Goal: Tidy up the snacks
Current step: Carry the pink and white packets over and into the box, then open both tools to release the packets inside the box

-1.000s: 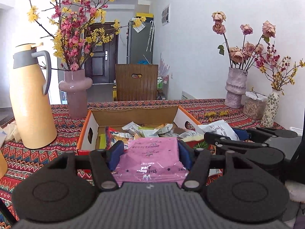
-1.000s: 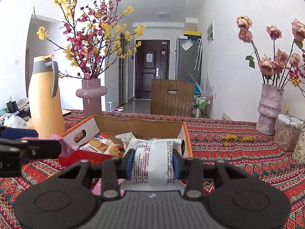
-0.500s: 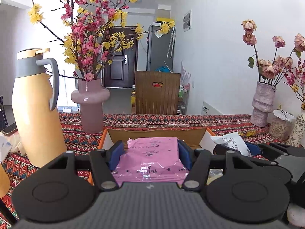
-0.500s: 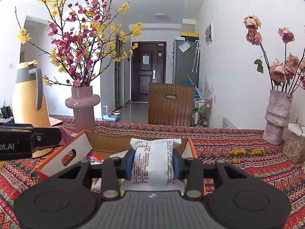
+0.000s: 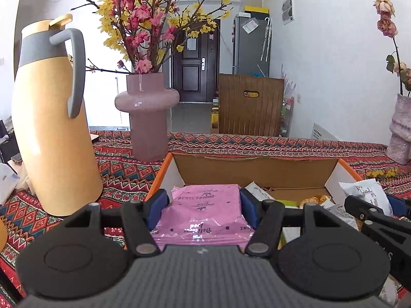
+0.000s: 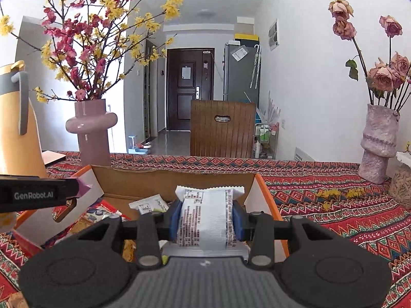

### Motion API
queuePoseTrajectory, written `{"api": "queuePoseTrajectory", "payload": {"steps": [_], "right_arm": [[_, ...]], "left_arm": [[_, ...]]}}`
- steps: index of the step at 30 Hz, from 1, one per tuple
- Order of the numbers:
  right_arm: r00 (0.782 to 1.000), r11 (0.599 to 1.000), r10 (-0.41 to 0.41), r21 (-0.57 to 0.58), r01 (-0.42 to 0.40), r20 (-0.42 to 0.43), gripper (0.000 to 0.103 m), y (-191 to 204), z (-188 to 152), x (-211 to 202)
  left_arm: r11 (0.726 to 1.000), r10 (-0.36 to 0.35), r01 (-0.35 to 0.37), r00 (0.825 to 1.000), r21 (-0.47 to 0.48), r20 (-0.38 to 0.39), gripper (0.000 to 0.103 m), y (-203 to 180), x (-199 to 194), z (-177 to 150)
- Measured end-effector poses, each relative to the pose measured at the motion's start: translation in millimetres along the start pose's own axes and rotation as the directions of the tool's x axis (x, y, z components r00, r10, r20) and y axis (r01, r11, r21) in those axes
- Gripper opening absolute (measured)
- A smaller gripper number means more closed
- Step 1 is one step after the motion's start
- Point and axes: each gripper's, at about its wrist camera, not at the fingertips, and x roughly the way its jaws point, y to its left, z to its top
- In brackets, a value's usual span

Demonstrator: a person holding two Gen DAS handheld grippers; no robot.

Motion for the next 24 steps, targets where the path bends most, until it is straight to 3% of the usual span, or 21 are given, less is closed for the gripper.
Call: {"api": "queuePoseTrajectory", "payload": {"steps": [6,13,14,15,18,19,24], "right_arm": [[1.000,1.000,-0.003,-0.007,0.002,-0.017,0.040,1.8,-4.2,0.3],[1.000,1.000,-0.001,0.015,0.001,-0.023,0.044,-2.3,-6.1,0.4],[1.000,1.000,0.000,0.019,0.001,-0.022,0.047,-3.3,-6.1,-0.1],[1.000,1.000,0.000,0.024,0.000,-0.019,0.057,-4.2,-6.0,-0.9],[1.000,0.999,-0.004,0.045,0.004,0.002,0.099,-7.1,-5.4,-4.9],[1.000,0.999,-0.003,0.053,0.002,0.012,0.103,-8.3,-5.3,-6.6],[1.000,0.998,0.001,0.067,-0.002,0.016,0.103,-10.7,-5.7,-9.8]], "left_arm": [[1.000,0.017,-0.017,1.000,0.000,-0.020,0.063,1.8,10.3,-4.5],[1.000,0.015,-0.014,1.000,-0.025,0.012,0.066,4.8,2.4,-4.7],[0.999,0.017,-0.017,1.000,-0.030,0.018,0.075,5.1,0.9,-4.7],[0.999,0.025,-0.024,0.999,-0.035,0.027,0.087,5.6,-1.0,-4.9],[0.998,0.037,-0.034,0.998,-0.053,0.057,0.103,7.8,-6.9,-4.6],[0.998,0.036,-0.033,0.997,-0.057,0.064,0.103,8.3,-8.3,-4.6],[0.998,0.041,-0.037,0.997,-0.054,0.068,0.103,6.6,-9.1,-4.9]]}}
